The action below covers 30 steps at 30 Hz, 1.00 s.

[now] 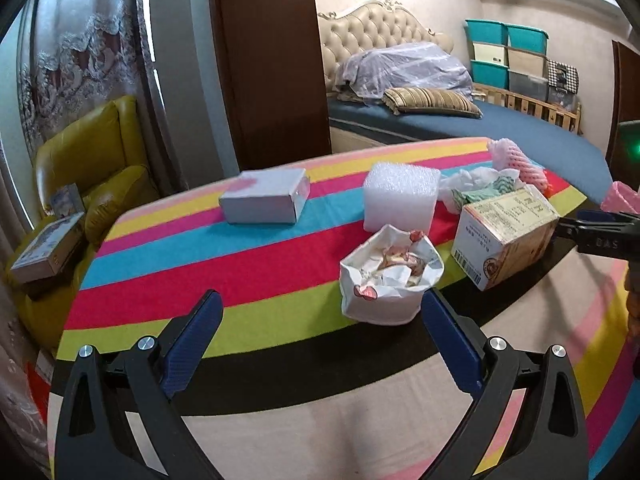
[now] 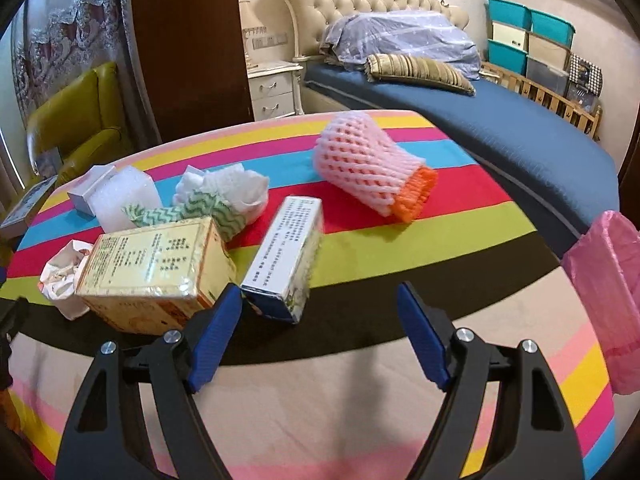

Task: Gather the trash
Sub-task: 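Move both open tools back over the table toward the remaining items, then grasp the white printed paper bag with the left tool while the right tool grasps a white box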

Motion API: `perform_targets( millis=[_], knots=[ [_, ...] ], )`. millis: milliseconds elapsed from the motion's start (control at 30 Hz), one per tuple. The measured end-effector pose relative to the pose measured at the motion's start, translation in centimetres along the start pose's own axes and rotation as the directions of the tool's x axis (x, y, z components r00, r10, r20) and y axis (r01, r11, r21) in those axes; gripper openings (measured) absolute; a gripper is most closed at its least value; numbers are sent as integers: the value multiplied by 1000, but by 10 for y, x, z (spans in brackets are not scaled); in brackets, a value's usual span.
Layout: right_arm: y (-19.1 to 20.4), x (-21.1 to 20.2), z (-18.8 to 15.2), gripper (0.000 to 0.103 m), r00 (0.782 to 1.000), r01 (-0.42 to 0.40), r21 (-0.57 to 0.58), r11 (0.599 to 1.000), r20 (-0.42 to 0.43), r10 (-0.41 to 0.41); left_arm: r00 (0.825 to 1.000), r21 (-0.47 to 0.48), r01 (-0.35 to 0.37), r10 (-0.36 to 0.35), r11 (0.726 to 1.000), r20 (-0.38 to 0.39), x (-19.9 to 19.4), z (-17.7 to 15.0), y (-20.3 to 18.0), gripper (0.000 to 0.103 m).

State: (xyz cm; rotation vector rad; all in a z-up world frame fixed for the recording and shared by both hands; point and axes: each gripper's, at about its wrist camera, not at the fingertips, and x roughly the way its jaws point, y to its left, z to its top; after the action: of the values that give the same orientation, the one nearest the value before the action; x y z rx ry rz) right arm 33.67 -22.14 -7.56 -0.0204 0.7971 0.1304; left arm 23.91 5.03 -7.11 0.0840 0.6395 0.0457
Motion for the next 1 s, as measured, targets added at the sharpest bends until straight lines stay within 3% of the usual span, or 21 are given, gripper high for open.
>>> perform_targets(
  millis=[267,367,533,667,800,900,933,1000],
  knots=[
    [13,27,17,63,997,53,-20,998,-52,-54,997,-16,16,-18,1000,-79,15,2,2,94],
    [5,34,18,26,996,33,7,999,-84,-32,996,-15,6,-7,1000,-84,18,6,-2,94],
    [-6,16,12,24,1000,1,30,1000,-13,-1,994,19,51,-49,999,-95,25,12,-16,94],
    [-9,9,7,24,1000,-13,31,999,-8,14,983,60,112,-102,992,-152,38,11,-31,94],
    [-12,1,3,24,999,-42,35,999,-1,42,982,95,76,-57,993,-180,60,22,-38,94],
    [-18,-3,-2,25,999,-52,43,998,1,52,977,82,85,-67,993,-203,73,28,-39,94],
    [-20,-5,-3,25,999,-54,48,997,3,54,976,81,96,-77,992,-205,74,28,-40,92],
    [-23,-10,-8,25,998,-58,49,997,8,58,975,89,106,-86,990,-204,73,28,-43,75]
  ],
)
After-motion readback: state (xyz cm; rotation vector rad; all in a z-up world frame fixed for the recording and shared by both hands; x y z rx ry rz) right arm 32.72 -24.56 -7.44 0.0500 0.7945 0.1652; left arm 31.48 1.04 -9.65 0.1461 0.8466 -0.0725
